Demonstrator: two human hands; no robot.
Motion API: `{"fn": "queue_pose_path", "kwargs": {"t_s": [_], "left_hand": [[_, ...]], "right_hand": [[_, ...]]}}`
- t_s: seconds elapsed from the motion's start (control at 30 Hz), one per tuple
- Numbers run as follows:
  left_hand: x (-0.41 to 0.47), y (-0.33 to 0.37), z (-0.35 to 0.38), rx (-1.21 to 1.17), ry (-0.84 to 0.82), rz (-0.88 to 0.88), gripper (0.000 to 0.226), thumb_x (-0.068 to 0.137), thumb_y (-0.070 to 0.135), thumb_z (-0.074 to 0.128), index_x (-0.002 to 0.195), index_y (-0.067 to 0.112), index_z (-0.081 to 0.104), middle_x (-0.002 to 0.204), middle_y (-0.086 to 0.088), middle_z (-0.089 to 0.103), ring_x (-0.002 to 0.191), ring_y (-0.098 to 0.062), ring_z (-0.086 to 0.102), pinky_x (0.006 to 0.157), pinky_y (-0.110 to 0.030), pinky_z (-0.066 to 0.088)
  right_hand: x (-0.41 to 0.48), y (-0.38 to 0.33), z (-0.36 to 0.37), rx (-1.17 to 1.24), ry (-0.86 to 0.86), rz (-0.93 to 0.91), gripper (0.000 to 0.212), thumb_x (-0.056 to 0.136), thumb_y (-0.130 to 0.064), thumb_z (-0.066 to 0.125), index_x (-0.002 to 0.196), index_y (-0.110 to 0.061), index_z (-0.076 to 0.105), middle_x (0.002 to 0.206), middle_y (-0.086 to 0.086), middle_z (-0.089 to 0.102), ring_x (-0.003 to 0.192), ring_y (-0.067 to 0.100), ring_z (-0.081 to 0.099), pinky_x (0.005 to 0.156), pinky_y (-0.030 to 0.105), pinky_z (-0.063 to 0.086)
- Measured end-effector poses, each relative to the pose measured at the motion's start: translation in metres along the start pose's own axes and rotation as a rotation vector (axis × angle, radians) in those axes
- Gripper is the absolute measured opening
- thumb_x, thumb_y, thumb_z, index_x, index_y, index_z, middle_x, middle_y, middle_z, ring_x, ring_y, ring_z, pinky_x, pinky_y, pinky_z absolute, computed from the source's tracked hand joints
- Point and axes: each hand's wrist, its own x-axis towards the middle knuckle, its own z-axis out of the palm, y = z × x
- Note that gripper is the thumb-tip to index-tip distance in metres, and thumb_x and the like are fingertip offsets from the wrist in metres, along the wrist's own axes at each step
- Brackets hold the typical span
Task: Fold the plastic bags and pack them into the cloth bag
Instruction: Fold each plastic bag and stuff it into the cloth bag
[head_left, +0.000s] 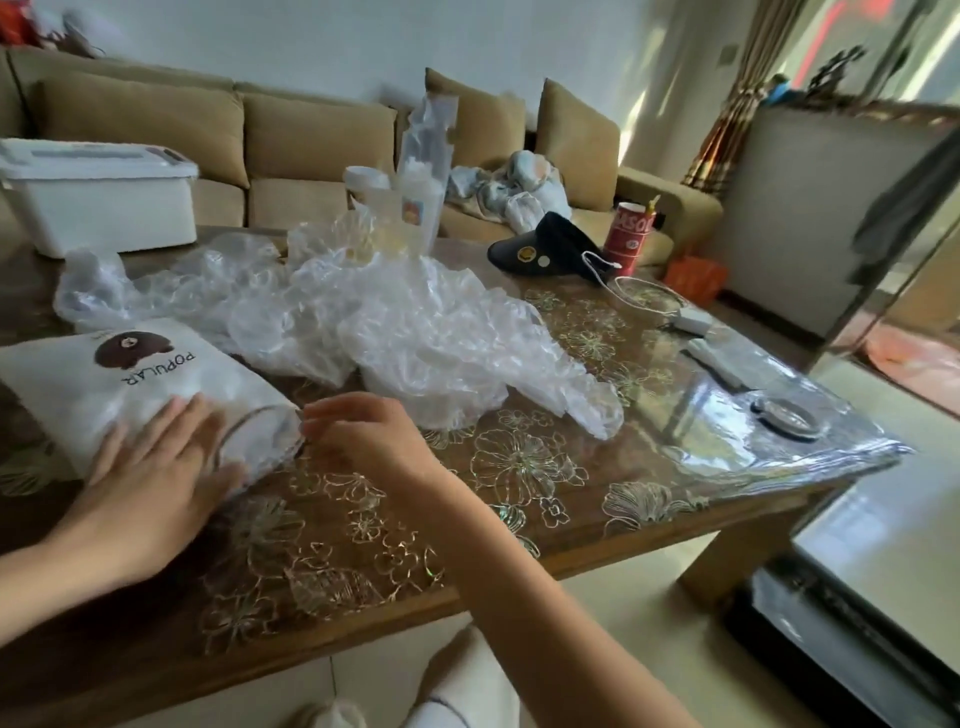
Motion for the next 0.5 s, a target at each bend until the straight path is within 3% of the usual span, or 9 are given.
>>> {"fn": "queue_pose_path", "kwargs": {"t_s": [0.07,0.13,0.2,0.27,0.37,0.5], "left_hand": [[0.017,-0.019,0.011,0.05,0.002,-0.007,0.083,0.086,0.066,0.006,0.149,0.013,0.024,0.159,0.0,0.005,0.145,-0.014,-0.005,0.112,-0.036,-0.017],[0.037,-0.049,0.028,0.071,-0.047,-0.052,0.096,0.085,0.073,0.004,0.141,0.004,0.038,0.156,-0.008,0.019,0.145,-0.022,0.006,0.117,-0.049,-0.002],[0.054,-0.055,0.041,-0.016,-0.012,-0.073,0.099,0.084,0.074,0.009,0.135,-0.005,0.043,0.153,-0.016,0.025,0.143,-0.028,0.013,0.114,-0.058,0.009],[0.056,-0.021,0.023,-0.086,0.157,-0.095,0.085,0.087,0.06,0.025,0.138,-0.008,0.032,0.152,-0.024,0.019,0.141,-0.038,0.014,0.112,-0.058,0.007],[0.063,0.037,-0.012,-0.267,0.426,-0.04,0.08,0.085,0.048,0.032,0.142,-0.007,0.022,0.155,-0.02,0.01,0.143,-0.037,0.011,0.113,-0.05,0.004],[0.069,0.095,-0.031,-0.295,0.419,0.171,0.073,0.088,0.053,0.027,0.131,-0.006,0.038,0.148,-0.027,0.024,0.136,-0.042,0.025,0.112,-0.054,0.019]], "right_hand": [[-0.017,0.003,-0.038,-0.414,0.303,-0.216,0.025,0.083,0.002,0.055,0.104,-0.007,0.066,0.098,0.002,0.06,0.09,0.018,0.057,0.082,0.032,0.047],[-0.026,0.008,-0.081,-0.923,0.571,-0.34,0.025,0.081,-0.006,0.058,0.1,-0.015,0.07,0.126,0.006,0.051,0.117,0.021,0.043,0.099,0.034,0.032],[-0.031,0.011,-0.122,-1.181,0.592,-0.263,0.029,0.081,-0.013,0.059,0.107,-0.021,0.07,0.146,0.006,0.034,0.135,0.023,0.023,0.111,0.038,0.015],[-0.033,0.016,-0.149,-1.25,0.514,-0.09,0.037,0.084,-0.018,0.057,0.12,-0.024,0.064,0.153,0.005,0.023,0.141,0.022,0.012,0.114,0.04,0.006],[-0.031,0.02,-0.164,-1.335,0.484,0.038,0.039,0.088,-0.02,0.054,0.127,-0.014,0.056,0.144,0.01,0.035,0.135,0.028,0.024,0.111,0.042,0.016],[-0.026,0.01,-0.154,-1.26,0.58,-0.078,0.032,0.091,-0.01,0.048,0.121,-0.006,0.058,0.121,0.012,0.056,0.115,0.029,0.049,0.102,0.041,0.033]]}}
